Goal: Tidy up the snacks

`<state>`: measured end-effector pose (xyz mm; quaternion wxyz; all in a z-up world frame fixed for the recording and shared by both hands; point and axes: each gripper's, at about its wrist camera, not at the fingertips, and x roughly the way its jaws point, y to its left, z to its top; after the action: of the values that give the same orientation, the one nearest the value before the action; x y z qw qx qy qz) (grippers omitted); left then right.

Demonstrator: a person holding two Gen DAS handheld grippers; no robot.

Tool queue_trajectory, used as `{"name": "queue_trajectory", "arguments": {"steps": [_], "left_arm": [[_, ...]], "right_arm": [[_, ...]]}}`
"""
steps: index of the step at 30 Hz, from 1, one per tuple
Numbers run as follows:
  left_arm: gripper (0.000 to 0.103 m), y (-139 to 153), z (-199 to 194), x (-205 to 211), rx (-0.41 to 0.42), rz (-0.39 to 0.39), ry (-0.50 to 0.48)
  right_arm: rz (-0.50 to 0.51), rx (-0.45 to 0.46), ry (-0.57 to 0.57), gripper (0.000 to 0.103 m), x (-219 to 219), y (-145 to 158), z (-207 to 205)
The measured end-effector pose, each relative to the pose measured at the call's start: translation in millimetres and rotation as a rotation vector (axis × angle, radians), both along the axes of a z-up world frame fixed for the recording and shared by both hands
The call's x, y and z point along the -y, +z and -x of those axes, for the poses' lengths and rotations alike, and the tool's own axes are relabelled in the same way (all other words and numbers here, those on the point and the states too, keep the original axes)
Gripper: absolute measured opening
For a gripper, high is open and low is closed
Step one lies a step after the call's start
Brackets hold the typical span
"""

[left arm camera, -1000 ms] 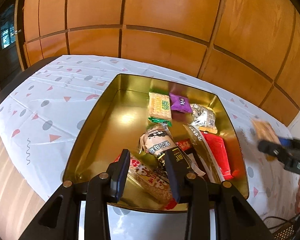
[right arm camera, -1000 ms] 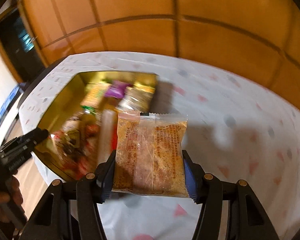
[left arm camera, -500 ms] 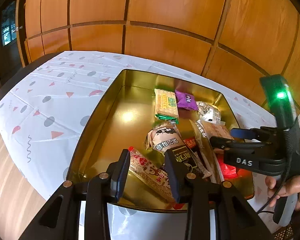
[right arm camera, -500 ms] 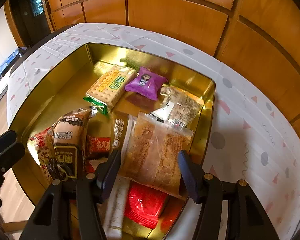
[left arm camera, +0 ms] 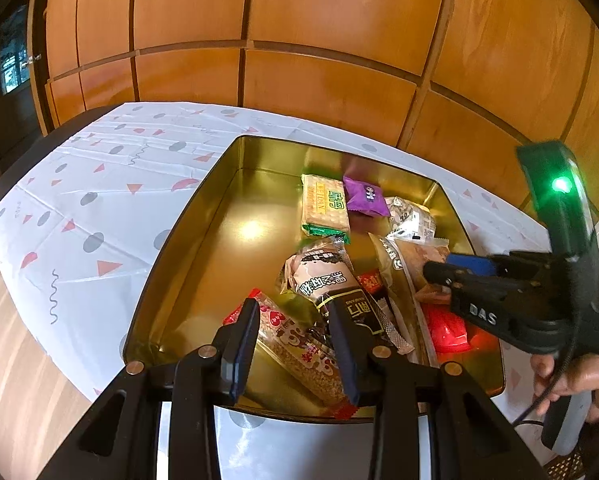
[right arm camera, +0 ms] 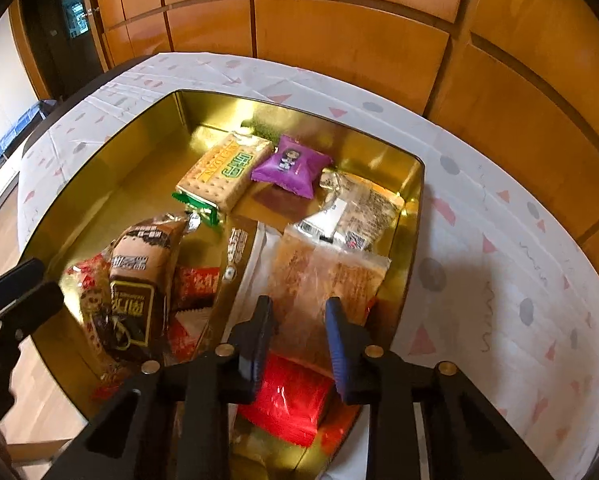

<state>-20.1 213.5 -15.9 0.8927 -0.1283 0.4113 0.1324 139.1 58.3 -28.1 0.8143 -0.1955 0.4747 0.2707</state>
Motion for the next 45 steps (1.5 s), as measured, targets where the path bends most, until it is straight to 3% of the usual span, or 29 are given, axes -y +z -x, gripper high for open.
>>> {"name": "queue_trajectory", "arguments": {"steps": [7,25,28,32,35,45], "left_arm": [[0.036,0.4,1.2,4.0,-0.004,-0.006,-0.006],[0.036,7.8,9.5,14.5,0.024,-0.021,-0.026],[0.036,11.8,13.0,14.7,0.037,-0.031,-0.02],[0.036,14.7,15.3,12.6,0.04,-0.039,-0.018],[0.038,15.5,16.1,12.8,0.041,-0.042,-0.021],[0.041,22.1,21.5,27.5,0.074,-0.077,-0.041]], "right_arm": [[0.029,0.037,0.016,0.028,-9.6,-4.5,-2.4],[-0.12,0.026,-0.05,0.028,44.8,29.7,39.2],[-0.133,-0.026,0.016,0.028,31.1,22.2,48.5],[-0.064,-0.059,0.055,0.028,5.5,-2.5,49.2],[-0.025,-0.055,0.05,0.017,-2.9,-12.6,46.8],[-0.117,0.028,-0.036,0.021,35.5,21.7,65.4]]}}
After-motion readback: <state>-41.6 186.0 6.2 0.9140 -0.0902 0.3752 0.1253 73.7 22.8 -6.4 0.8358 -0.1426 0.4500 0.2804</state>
